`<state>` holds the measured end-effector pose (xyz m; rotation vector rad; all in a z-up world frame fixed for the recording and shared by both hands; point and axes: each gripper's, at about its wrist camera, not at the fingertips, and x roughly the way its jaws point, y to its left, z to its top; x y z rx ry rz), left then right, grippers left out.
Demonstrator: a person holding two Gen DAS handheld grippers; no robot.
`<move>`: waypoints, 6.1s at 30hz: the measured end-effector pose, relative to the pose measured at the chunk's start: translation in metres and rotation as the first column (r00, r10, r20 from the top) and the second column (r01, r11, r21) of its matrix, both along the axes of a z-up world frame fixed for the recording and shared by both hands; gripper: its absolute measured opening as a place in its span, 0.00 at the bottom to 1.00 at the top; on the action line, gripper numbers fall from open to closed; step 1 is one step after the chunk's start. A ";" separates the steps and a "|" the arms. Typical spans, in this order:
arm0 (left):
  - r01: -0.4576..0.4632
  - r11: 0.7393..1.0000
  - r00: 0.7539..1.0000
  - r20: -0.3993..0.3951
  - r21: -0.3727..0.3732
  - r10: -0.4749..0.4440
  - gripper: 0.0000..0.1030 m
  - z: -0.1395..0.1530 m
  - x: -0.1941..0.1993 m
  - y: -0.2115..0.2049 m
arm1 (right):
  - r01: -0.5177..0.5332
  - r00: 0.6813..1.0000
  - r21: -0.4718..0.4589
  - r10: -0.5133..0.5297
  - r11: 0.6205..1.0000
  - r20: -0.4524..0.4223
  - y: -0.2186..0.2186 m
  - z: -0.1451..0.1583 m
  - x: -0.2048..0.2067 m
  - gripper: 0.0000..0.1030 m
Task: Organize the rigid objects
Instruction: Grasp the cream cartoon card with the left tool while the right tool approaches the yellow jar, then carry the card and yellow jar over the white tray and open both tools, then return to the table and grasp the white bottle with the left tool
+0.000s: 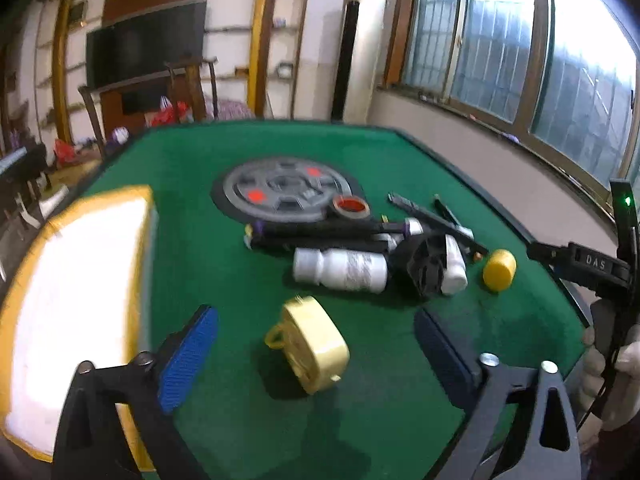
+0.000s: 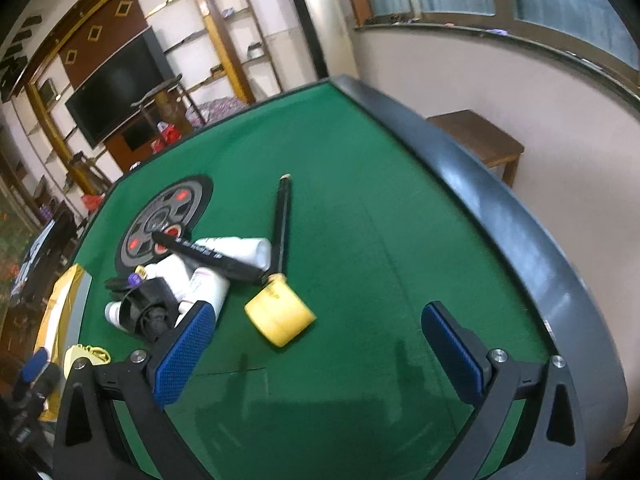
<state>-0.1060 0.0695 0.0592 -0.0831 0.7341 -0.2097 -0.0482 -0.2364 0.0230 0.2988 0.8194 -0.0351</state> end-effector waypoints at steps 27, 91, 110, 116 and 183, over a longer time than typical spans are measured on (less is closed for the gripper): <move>0.098 0.977 0.995 0.005 -0.187 -0.099 0.17 0.039 -0.034 0.040 | -0.305 0.946 -0.131 0.284 0.943 -0.156 0.053 -0.026 0.027 0.36; -0.296 0.903 0.937 -0.279 -0.312 0.211 0.68 -0.024 0.164 0.261 | -0.724 0.690 -0.153 0.711 0.673 -0.137 0.461 -0.007 0.143 0.54; -0.267 0.925 0.957 -0.186 -0.269 0.222 0.81 -0.014 0.091 0.187 | -0.515 0.846 -0.068 0.519 0.855 0.120 0.294 0.073 0.082 0.73; -0.251 0.939 0.946 -0.266 -0.237 0.186 0.81 -0.033 0.082 0.184 | -0.374 0.915 -0.076 0.381 0.924 0.132 0.208 0.070 0.052 0.73; 0.210 0.977 0.943 -0.257 -0.036 -0.212 0.82 -0.011 0.030 -0.018 | -0.261 0.962 0.386 0.270 0.885 0.031 0.041 -0.036 0.031 0.79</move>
